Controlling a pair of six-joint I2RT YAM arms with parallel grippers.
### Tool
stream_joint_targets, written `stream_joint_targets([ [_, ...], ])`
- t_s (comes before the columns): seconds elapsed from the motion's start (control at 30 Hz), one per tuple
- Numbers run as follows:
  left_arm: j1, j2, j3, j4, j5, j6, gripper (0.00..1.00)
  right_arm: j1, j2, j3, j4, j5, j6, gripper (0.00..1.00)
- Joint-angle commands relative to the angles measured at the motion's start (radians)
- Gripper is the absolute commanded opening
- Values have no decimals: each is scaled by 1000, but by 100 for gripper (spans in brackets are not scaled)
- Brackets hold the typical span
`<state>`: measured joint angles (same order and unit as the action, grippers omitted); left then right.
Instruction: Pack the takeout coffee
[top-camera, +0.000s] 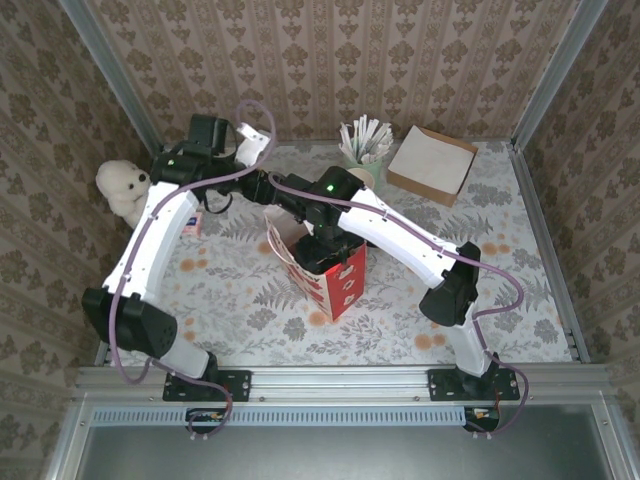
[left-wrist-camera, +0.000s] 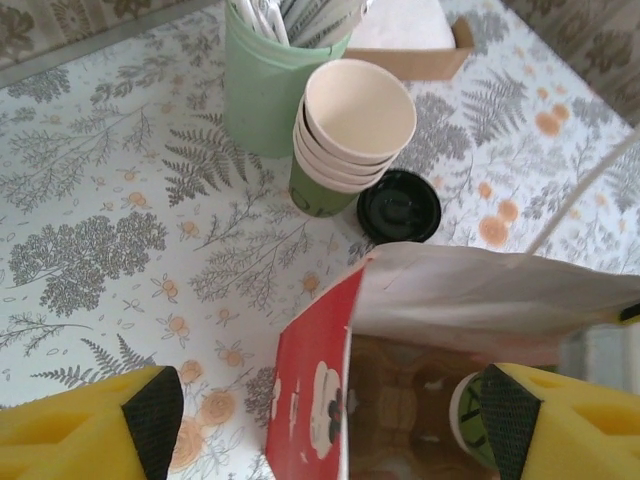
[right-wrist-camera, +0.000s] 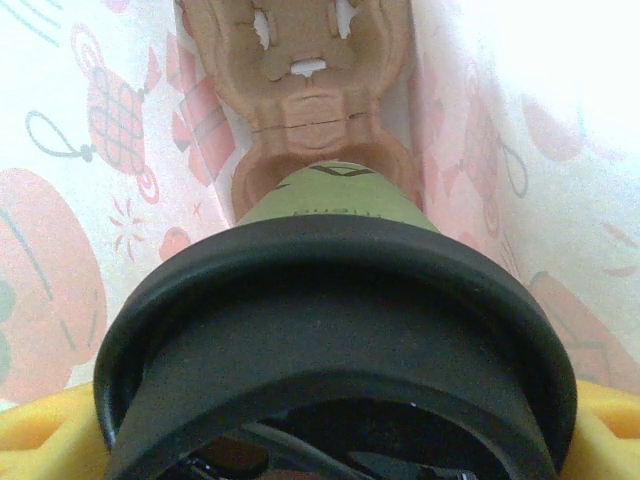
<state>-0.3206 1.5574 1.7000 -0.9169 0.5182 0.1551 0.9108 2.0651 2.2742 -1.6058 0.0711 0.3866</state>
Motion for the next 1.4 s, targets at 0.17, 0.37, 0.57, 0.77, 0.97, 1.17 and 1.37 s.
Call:
stream_joint_targets([
  [0.17,-23,115,103,-181,12,175,77,2,-52,-26,-145,-6,-26,67],
  [0.37,-59,149,101,-174,-11,173,65,1,-51,-24,-138,-23,2,67],
  [0.57,-66,118,63,-90,13,135,22,-1,-12,12,-138,-57,54,67],
  [0.77,-65,75,7,-64,31,137,8,-18,28,31,-161,-14,74,66],
  [0.97,-66,73,4,-50,40,132,5,-18,57,19,-166,-10,39,66],
  [1.17,-62,100,26,-47,28,122,0,-18,72,-9,-154,-19,0,66],
  [1.37,-40,106,29,-47,-3,103,0,-18,13,-107,-183,-22,-9,65],
])
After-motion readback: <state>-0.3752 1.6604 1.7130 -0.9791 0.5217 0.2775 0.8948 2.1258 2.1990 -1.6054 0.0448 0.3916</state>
